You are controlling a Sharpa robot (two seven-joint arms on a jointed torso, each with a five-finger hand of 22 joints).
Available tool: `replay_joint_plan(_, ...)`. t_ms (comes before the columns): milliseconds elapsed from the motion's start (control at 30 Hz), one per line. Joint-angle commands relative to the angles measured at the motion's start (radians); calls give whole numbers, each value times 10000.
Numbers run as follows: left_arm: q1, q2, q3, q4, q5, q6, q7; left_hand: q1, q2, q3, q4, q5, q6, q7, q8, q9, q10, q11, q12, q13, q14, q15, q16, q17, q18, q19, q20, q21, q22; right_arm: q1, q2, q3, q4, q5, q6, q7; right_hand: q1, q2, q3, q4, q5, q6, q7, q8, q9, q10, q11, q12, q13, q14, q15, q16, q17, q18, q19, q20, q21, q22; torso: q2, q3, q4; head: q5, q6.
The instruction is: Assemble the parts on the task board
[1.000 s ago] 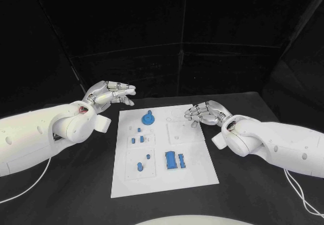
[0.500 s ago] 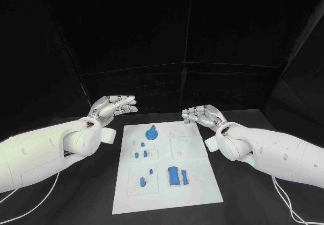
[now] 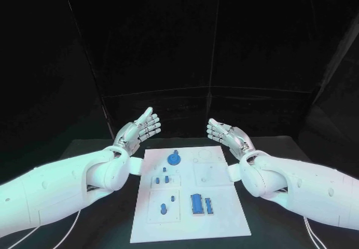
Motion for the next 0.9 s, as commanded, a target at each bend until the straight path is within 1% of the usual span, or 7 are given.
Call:
replay_joint_plan(33, -319, 95, 163, 393, -163, -2147, 366, -2098, 3, -235, 16, -77, -1588, -896, -86, -45, -1624, -385, -378, -44, -1569, -125, -737, -1014, -324, -1409, -369, -449, -625, -117, -117, 77, 451, 1621, -1766, 880, -2301, -18, -54, -74, -361, -1534, -1012, -77, -507, -1678, -411, -992, -435, -1712, -187, -832, -386, -346, -1359, -402, -584, -278, -188, -6, 57, 18, 31)
replay_joint_plan(100, -499, 139, 267, 577, -184, -2630, 419, -2444, 3, -235, 16, -77, -1856, -896, -86, -45, -1890, -385, -441, -44, -1827, -125, -859, -1014, -326, -1641, -1120, -523, -728, -176, -168, 118, 644, 1877, -2043, 994, -2668, -18, -54, -74, -1108, -1772, -1012, -77, -507, -1944, -411, -992, -435, -1987, -187, -832, -444, -455, -1578, -462, -678, -278, -188, -6, 57, 18, 31)
replay_joint_plan(167, -646, 174, 352, 727, -201, -3026, 462, -2691, 3, -235, 16, -77, -2038, -896, -86, -45, -2078, -385, -1156, -44, -2012, -125, -951, -1014, -366, -1802, -1120, -569, -799, -218, -203, 147, 779, 2055, -2236, 1073, -2947, -18, -54, -74, -1108, -1949, -1012, -77, -507, -2152, -411, -992, -435, -2194, -187, -832, -1167, -455, -1737, -514, -750, -278, -188, -6, 57, 18, 31)
replay_joint_plan(200, -710, 190, 389, 793, -208, -3198, 481, -2836, 3, -235, 16, -77, -2148, -896, -86, -45, -2194, -385, -1156, -44, -2121, -125, -1001, -1014, -1079, -1888, -1120, -607, -844, -233, -216, 157, 827, 2119, -2305, 1102, -3104, -18, -54, -74, -1108, -2059, -1012, -77, -507, -2265, -411, -992, -435, -2312, -187, -832, -1167, -454, -1831, -1223, -786, -278, -188, -6, 57, 18, 31)
replay_joint_plan(267, -814, 215, 450, 899, -220, -3478, 512, -3114, 3, -235, 16, -77, -2358, -896, -86, -45, -2407, -385, -1156, -44, -2327, -125, -1096, -1014, -1079, -2076, -1120, -654, -926, -249, -230, 168, 881, 2189, -2381, 1133, -3408, -18, -54, -74, -1108, -2264, -1012, -77, -507, -2482, -411, -992, -435, -2534, -187, -832, -1167, -455, -1996, -1223, -866, -278, -188, -6, 57, 18, 31)
replay_joint_plan(300, -873, 230, 484, 960, -227, -3637, 529, -3288, 3, -235, 16, -77, -2492, -896, -86, -45, -2541, -385, -1156, -44, -2456, -125, -1160, -1014, -1079, -2202, -1120, -1354, -975, -251, -232, 170, 887, 2198, -2390, 1137, -3597, -18, -54, -74, -1108, -2391, -1012, -77, -507, -2621, -411, -992, -435, -2676, -187, -832, -1167, -1156, -2103, -1223, -915, -278, -188, -6, 57, 18, 31)
replay_joint_plan(900, -951, 249, 529, 1040, -236, -3848, 553, -4906, 3, -235, 16, -77, -3714, -896, -86, -45, -3793, -385, -1156, -44, -3669, -125, -2247, -1014, -1079, -3293, -1120, -1354, -1889, -251, -232, 170, 887, 2198, -2390, 1137, -5358, -18, -54, -74, -1108, -3573, -1012, -77, -507, -3899, -411, -992, -435, -3991, -187, -832, -1167, -1156, -3149, -1223, -1778, -278, -188, -6, 57, 18, 31)
